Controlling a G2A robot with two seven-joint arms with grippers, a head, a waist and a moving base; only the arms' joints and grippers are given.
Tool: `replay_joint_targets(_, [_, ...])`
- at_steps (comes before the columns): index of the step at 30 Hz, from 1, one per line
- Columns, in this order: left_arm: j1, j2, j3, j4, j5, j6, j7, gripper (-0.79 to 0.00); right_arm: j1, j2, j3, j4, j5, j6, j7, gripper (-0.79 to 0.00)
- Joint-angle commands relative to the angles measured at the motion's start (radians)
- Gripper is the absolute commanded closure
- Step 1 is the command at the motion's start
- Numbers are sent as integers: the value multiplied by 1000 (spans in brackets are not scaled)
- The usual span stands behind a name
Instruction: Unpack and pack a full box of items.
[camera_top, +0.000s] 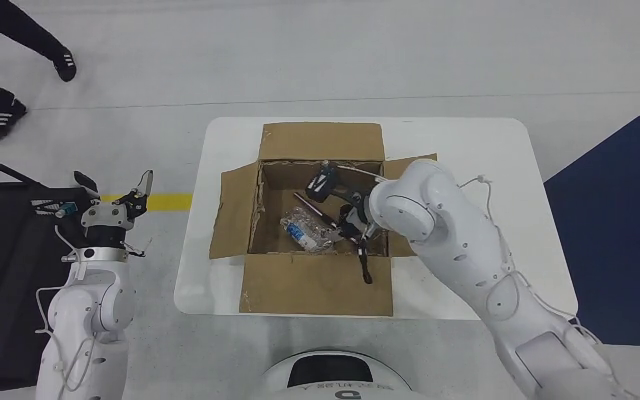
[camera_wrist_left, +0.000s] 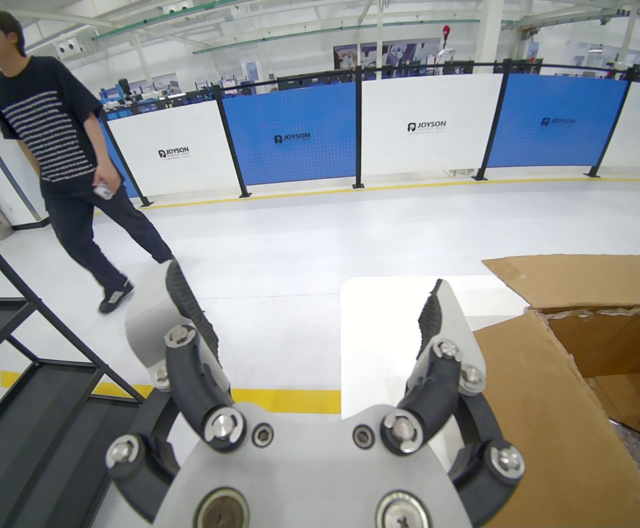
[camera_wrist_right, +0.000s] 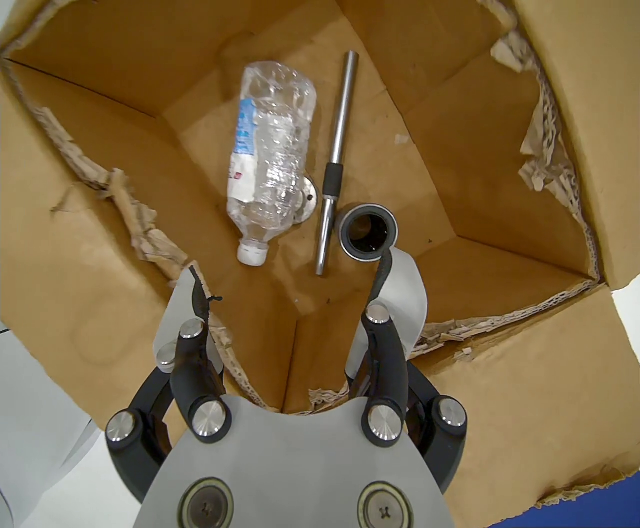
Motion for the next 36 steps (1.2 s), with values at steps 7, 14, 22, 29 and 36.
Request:
replay_joint_targets(7, [0, 0, 0, 0, 0, 0, 0, -785, 27, -1, -9, 79, -40, 4, -54, -465])
replay_joint_targets(14, [0, 0, 0, 0, 0, 0, 0, -785, 74, -11, -39, 170, -46, 3, -67, -372])
replay_joint_targets(22, [0, 0, 0, 0, 0, 0, 0, -785, 135, -31, -92, 289, -19, -5, -84, -360])
replay_joint_targets(29, [0, 0, 0, 0, 0, 0, 0, -785, 180, -47, -136, 363, -53, 14, -78, -342])
replay_joint_targets(36, [0, 0, 0, 0, 0, 0, 0, -785, 212, -64, -173, 430, -47, 4, -89, -332])
